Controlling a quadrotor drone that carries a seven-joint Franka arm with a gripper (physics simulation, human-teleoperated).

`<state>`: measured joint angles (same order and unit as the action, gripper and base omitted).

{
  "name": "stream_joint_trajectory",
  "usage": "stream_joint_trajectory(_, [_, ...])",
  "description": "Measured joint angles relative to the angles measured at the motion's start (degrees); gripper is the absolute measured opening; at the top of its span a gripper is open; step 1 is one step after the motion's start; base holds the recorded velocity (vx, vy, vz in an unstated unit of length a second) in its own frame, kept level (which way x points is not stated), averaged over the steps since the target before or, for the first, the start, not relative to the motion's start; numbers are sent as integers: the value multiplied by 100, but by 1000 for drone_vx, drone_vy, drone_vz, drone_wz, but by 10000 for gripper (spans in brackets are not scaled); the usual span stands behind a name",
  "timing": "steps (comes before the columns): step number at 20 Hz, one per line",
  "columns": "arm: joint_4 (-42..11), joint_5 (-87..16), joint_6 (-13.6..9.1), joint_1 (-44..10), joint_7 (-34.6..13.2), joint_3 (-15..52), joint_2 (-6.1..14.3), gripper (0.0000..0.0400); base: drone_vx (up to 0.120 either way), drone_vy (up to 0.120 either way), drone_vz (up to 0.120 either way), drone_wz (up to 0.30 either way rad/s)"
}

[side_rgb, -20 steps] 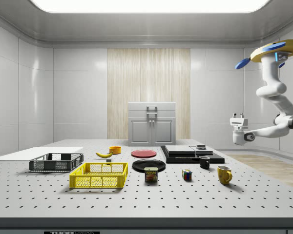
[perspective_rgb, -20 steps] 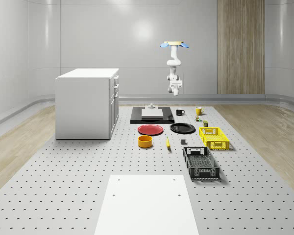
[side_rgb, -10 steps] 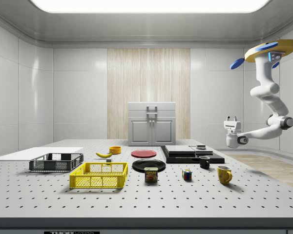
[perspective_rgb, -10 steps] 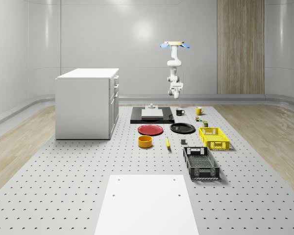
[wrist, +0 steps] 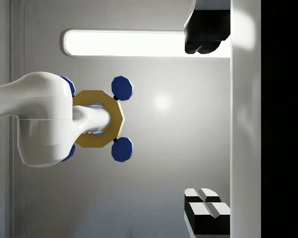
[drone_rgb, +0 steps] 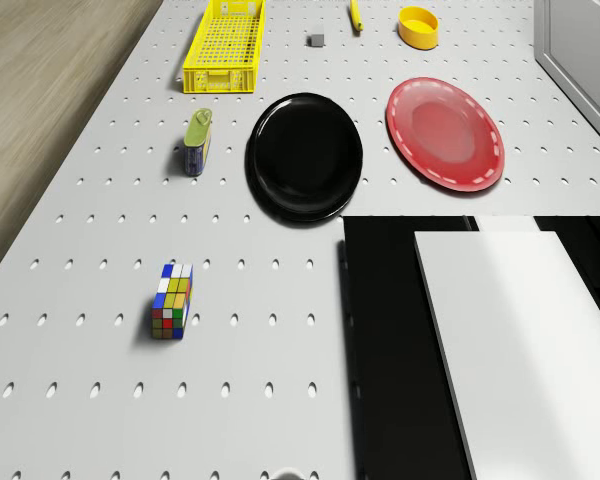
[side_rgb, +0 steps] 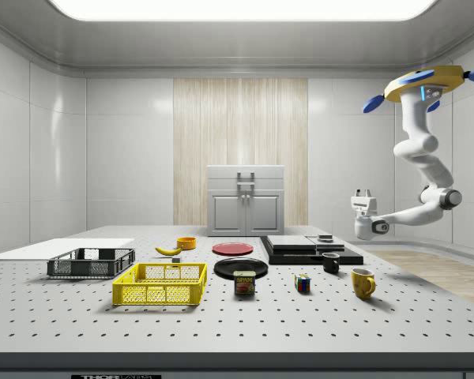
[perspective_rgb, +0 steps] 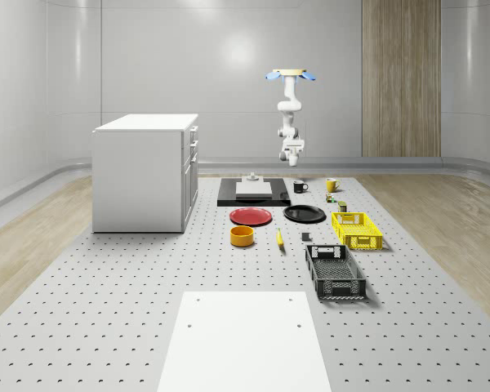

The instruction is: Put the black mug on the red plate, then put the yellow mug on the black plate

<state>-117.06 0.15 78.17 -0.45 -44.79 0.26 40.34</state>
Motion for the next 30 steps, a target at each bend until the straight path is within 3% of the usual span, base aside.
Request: stream_joint_trajectory(30, [-91,-364,128,-89,-43,266,90,400,120,-13,0,0])
